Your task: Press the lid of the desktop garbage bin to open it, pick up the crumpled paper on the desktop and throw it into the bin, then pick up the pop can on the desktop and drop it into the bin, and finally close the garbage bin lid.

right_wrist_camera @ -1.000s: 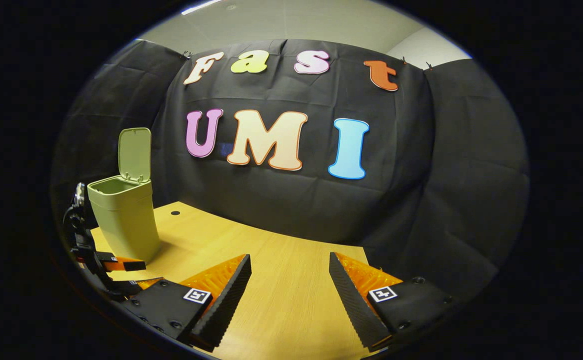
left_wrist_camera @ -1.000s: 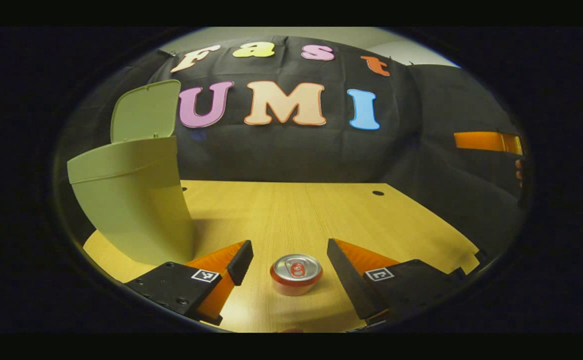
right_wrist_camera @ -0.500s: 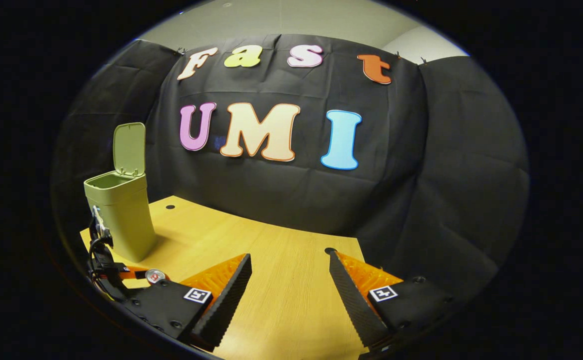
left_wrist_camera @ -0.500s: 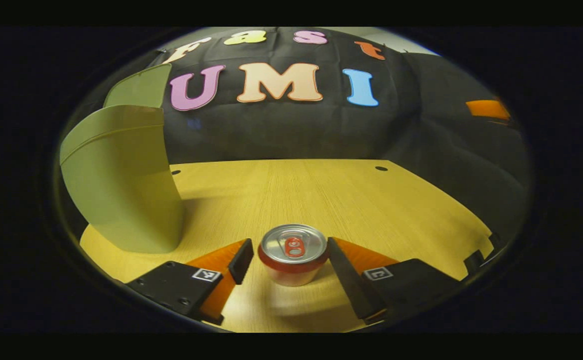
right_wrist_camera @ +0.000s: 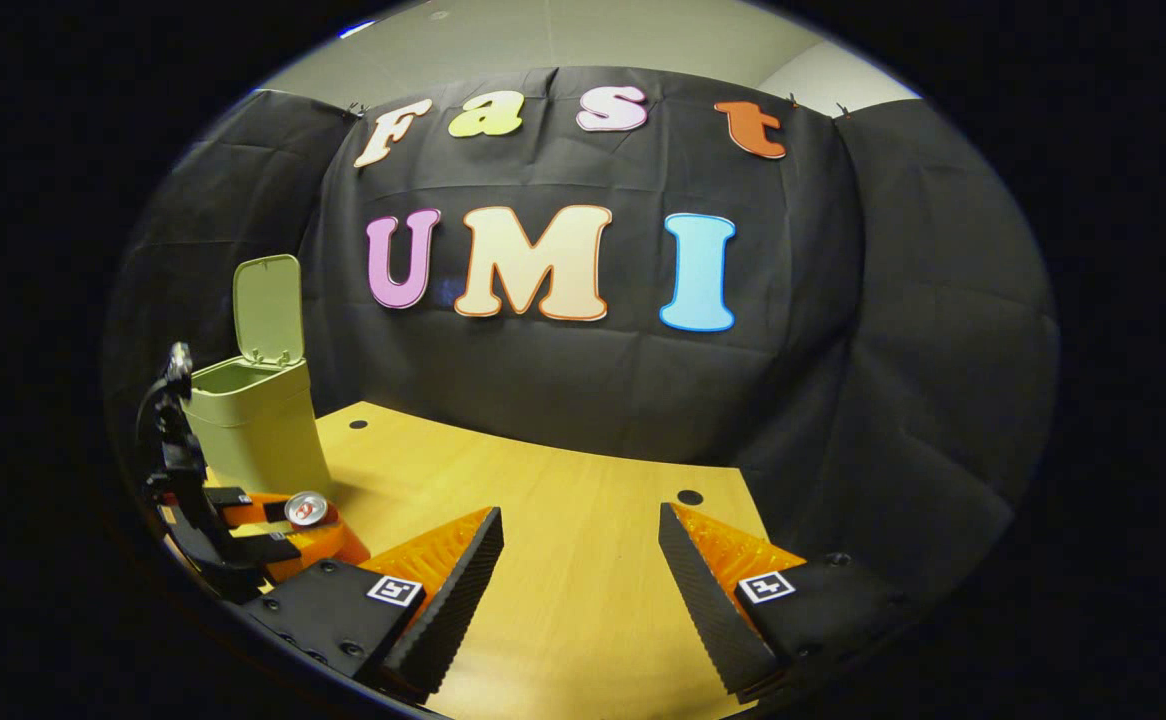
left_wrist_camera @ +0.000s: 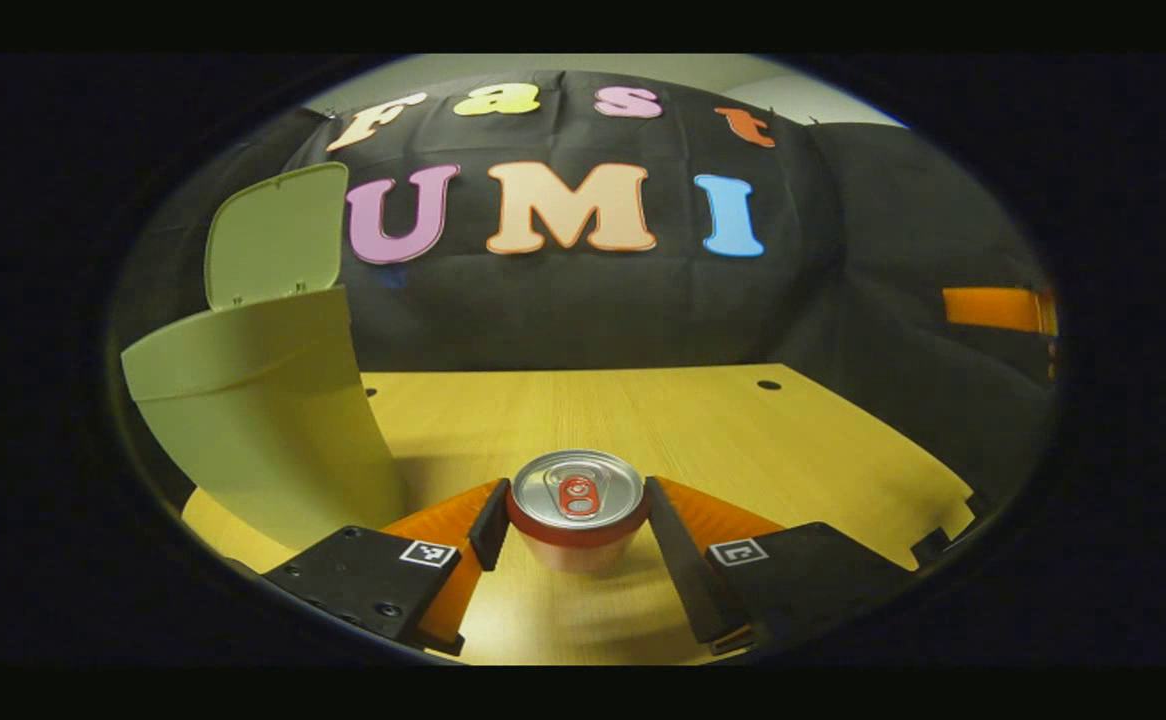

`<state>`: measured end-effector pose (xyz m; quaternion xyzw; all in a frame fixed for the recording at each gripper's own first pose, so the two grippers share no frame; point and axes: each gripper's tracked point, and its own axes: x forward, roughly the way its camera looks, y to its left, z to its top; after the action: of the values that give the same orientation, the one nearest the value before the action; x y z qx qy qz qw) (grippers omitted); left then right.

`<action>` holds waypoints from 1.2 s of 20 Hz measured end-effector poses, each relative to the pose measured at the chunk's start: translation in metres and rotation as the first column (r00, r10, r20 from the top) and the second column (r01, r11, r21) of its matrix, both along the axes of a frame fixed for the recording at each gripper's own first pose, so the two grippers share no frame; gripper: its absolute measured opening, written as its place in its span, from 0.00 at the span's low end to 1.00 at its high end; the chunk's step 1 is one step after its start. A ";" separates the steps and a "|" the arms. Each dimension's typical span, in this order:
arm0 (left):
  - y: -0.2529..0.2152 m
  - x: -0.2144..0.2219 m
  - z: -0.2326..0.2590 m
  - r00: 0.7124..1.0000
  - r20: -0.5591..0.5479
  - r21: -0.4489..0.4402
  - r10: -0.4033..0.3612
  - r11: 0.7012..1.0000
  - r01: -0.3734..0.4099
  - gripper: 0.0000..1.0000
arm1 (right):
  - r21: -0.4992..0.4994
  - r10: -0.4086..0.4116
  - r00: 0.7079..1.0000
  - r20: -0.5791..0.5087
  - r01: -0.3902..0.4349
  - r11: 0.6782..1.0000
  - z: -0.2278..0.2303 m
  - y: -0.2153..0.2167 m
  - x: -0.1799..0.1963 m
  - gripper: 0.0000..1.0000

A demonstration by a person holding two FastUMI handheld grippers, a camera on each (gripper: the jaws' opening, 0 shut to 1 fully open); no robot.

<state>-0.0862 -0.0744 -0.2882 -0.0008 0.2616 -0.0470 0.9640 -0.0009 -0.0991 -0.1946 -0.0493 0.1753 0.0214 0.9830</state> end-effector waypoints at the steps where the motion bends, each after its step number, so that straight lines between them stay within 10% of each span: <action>1: 0.002 0.007 0.013 1.000 0.022 0.004 -0.007 1.000 0.007 0.76 | 0.004 0.011 1.000 -0.002 -0.011 1.000 -0.001 0.007 -0.001 0.99; 24: 0.164 0.089 0.186 0.926 0.350 0.079 0.140 0.981 -0.178 0.75 | 0.105 0.037 0.999 -0.006 -0.036 0.994 -0.006 0.083 0.023 0.99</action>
<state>0.0029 0.0897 -0.1018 0.0388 0.0912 0.0464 0.9940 0.0220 -0.0163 -0.2009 -0.0009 0.1772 0.0485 0.9830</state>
